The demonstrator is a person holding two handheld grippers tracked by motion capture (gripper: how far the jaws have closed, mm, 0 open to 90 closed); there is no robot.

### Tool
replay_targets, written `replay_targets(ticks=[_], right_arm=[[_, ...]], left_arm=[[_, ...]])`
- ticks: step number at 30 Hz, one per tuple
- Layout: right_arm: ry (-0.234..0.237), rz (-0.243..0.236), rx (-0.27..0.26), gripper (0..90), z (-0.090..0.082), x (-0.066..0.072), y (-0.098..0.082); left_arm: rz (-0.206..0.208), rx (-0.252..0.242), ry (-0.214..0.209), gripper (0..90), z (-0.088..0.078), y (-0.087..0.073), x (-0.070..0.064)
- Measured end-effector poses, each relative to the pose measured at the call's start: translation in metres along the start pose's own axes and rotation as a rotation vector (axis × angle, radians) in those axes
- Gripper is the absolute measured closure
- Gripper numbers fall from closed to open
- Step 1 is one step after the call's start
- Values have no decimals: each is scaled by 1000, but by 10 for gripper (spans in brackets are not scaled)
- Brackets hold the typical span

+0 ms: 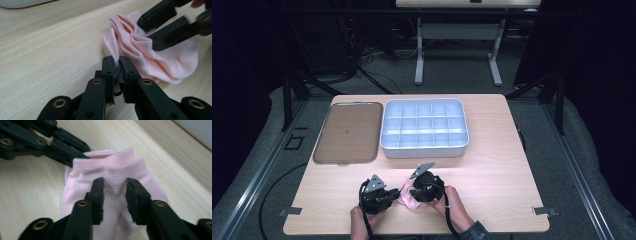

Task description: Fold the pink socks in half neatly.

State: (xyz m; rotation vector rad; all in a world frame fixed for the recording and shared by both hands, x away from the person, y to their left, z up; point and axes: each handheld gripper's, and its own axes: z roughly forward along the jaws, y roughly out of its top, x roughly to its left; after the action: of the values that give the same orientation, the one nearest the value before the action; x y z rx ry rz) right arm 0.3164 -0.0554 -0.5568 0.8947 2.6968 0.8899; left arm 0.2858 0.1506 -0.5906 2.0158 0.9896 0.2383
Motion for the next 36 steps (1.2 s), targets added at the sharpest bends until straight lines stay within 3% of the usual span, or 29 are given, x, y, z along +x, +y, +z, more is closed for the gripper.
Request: replay_targets(ticks=[5, 12, 16, 24, 29, 32, 33, 36], right_arm=[[6, -3, -14, 864, 3, 2, -2], [22, 13, -69, 886, -7, 2, -2], [45, -4, -92, 886, -10, 5, 1], [49, -39, -46, 869, 7, 9, 2], [80, -27, -96, 628, -4, 5, -2], [96, -1, -142, 598, -14, 0, -6], [71, 33, -180, 554, -27, -7, -13], [33, 85, -203, 534, -38, -18, -23]], left_arm=[[-5, 0, -4, 828, 0, 0, 0], [-5, 0, -5, 828, 0, 0, 0], [-5, 3, -5, 828, 0, 0, 0], [-5, 2, -5, 828, 0, 0, 0], [-6, 2, -6, 828, 0, 0, 0], [-5, 2, -5, 828, 0, 0, 0], [-5, 0, -5, 827, 0, 0, 0], [-2, 0, -4, 828, 0, 0, 0]])
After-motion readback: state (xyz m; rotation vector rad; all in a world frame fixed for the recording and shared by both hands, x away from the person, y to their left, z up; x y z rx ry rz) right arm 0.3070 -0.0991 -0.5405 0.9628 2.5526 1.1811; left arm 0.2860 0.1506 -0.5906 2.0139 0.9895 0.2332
